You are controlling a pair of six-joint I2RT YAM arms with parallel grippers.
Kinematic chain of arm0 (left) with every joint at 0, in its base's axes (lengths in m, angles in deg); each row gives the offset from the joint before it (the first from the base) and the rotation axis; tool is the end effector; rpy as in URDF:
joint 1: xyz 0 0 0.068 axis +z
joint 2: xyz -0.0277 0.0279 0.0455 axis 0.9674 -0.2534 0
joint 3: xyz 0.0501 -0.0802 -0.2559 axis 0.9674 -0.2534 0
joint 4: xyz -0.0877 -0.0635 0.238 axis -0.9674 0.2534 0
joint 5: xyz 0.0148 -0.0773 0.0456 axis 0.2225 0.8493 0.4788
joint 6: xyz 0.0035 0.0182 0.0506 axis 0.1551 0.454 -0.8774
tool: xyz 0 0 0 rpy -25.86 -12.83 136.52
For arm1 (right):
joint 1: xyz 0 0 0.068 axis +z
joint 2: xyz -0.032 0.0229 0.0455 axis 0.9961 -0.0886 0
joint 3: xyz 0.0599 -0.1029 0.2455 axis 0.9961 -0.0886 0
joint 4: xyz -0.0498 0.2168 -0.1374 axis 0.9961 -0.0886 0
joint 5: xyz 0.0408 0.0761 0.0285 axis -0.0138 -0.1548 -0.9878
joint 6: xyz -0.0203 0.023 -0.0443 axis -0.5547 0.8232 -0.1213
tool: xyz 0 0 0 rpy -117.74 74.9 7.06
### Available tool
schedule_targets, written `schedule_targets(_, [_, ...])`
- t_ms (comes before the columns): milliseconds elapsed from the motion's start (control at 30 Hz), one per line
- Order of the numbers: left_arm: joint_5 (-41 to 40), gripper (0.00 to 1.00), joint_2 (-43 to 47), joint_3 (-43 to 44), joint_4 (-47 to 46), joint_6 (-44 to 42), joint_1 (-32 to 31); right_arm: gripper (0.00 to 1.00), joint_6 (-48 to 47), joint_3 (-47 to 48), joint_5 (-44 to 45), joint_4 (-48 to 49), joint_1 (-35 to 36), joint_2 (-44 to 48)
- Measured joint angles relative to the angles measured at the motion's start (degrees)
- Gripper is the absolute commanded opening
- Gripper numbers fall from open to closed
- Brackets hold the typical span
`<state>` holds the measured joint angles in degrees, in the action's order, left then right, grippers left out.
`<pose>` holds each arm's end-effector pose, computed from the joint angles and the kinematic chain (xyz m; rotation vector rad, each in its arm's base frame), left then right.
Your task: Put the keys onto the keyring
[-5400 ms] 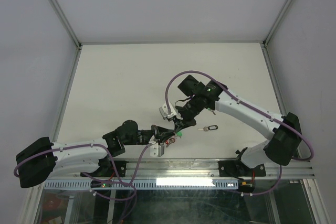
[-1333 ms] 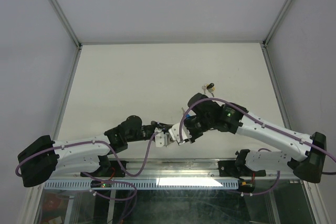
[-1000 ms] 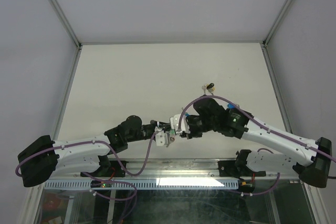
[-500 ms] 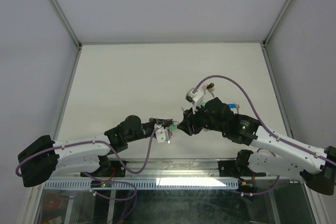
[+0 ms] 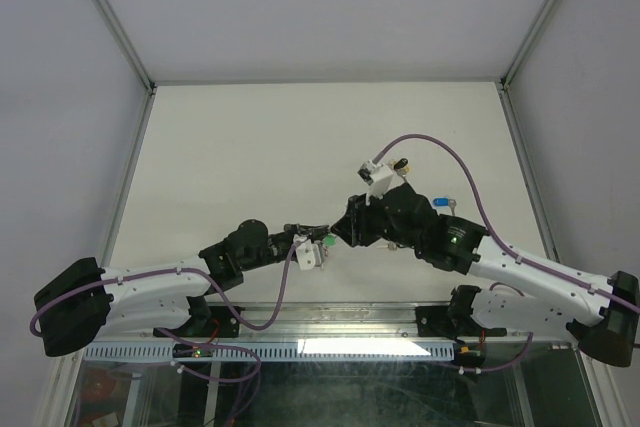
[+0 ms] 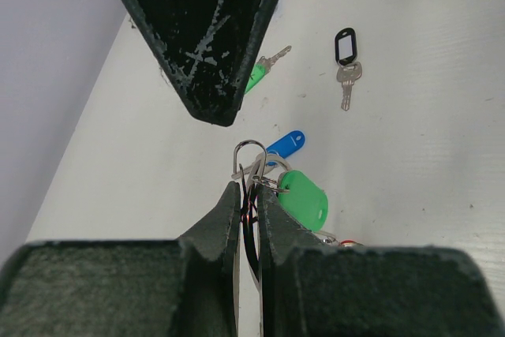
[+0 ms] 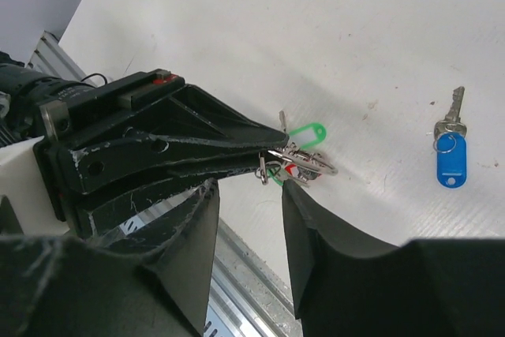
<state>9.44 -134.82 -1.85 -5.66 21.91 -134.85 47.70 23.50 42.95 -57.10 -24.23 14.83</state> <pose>0.1051 -0.1878 0.2008 1.4047 1.1305 -0.3994 0.1057 0.1830 0.2985 -0.5532 2.1029 0.8664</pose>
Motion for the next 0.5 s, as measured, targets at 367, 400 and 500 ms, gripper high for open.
schedule_targets(367, [0.0,0.0,0.0,0.0,-0.07,0.0,0.0,0.34,-0.07,-0.04,1.11,1.68,0.0,-4.5])
schedule_targets(400, [0.0,0.0,0.0,0.0,-0.09,0.02,0.0,0.34,-0.09,-0.04,1.01,1.79,0.0,-4.81])
schedule_targets(500, [0.0,0.0,0.0,0.0,-0.07,0.0,0.0,0.31,-0.15,-0.04,0.87,1.92,0.0,-5.51])
